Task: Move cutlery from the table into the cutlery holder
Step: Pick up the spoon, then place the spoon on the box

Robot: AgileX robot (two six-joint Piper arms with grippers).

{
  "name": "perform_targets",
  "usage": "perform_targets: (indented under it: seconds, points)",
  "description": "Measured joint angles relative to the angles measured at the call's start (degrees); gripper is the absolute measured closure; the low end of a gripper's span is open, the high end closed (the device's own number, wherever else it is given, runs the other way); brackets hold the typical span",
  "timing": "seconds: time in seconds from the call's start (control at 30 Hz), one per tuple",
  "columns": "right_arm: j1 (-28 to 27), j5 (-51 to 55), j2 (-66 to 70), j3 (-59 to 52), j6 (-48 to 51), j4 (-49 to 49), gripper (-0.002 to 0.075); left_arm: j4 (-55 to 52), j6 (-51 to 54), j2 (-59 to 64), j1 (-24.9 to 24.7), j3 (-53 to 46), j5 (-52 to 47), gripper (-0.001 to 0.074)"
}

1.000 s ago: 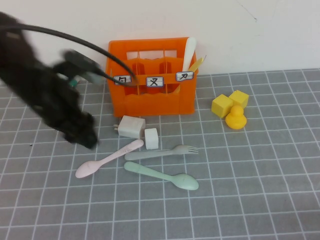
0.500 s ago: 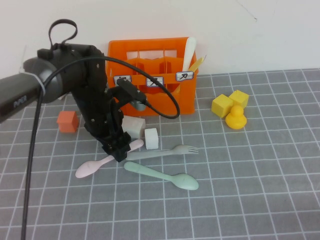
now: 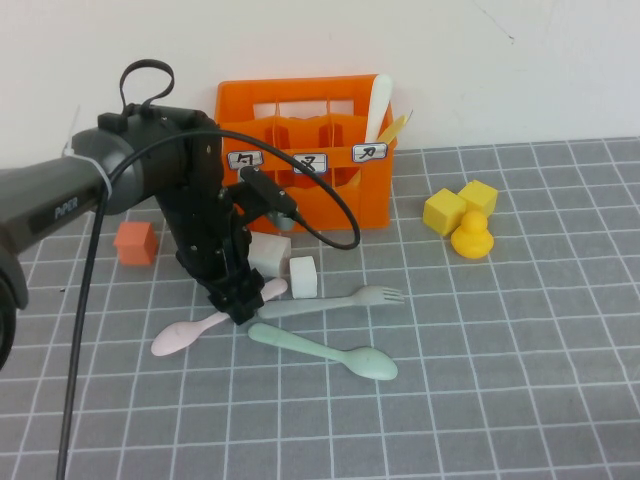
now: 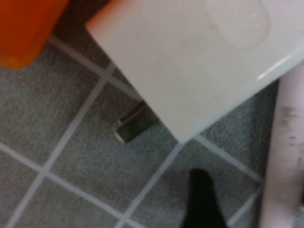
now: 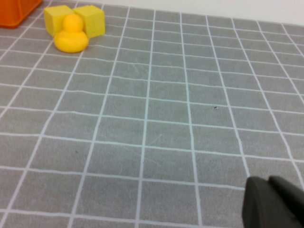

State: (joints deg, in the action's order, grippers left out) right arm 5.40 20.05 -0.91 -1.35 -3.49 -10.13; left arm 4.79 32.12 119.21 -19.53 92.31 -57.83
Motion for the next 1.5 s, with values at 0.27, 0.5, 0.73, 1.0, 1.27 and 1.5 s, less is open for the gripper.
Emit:
perform_targets:
  seconds: [0.27,0.5,0.73,1.0,1.27,1.5]
  points:
    - [0.0,0.0,0.0,0.0,0.0,0.0,0.0729,-0.7,0.2,0.2,0.1,0.3,0.0,0.0615]
    - [0.0,0.0,0.0,0.0,0.0,0.0,0.0729,0.1,-2.9,0.2,0.1,0.8,-6.4,0.0613]
    - [0.0,0.0,0.0,0.0,0.0,0.0,0.0729,1.6,-6.2,-1.1,0.1,0.4,-10.8,0.0614]
    - [0.0,0.0,0.0,0.0,0.0,0.0,0.0729,3.0,-10.9,-15.0,0.1,-4.8,-11.2,0.0614]
    - [0.0,0.0,0.0,0.0,0.0,0.0,0.0729,3.5,-18.4,-38.6,0.1,-16.9,2.5,0.0614]
    - [0.0,0.0,0.0,0.0,0.0,0.0,0.0729,5.9,-22.2,-57.6,0.1,-31.3,28.5,0.0614]
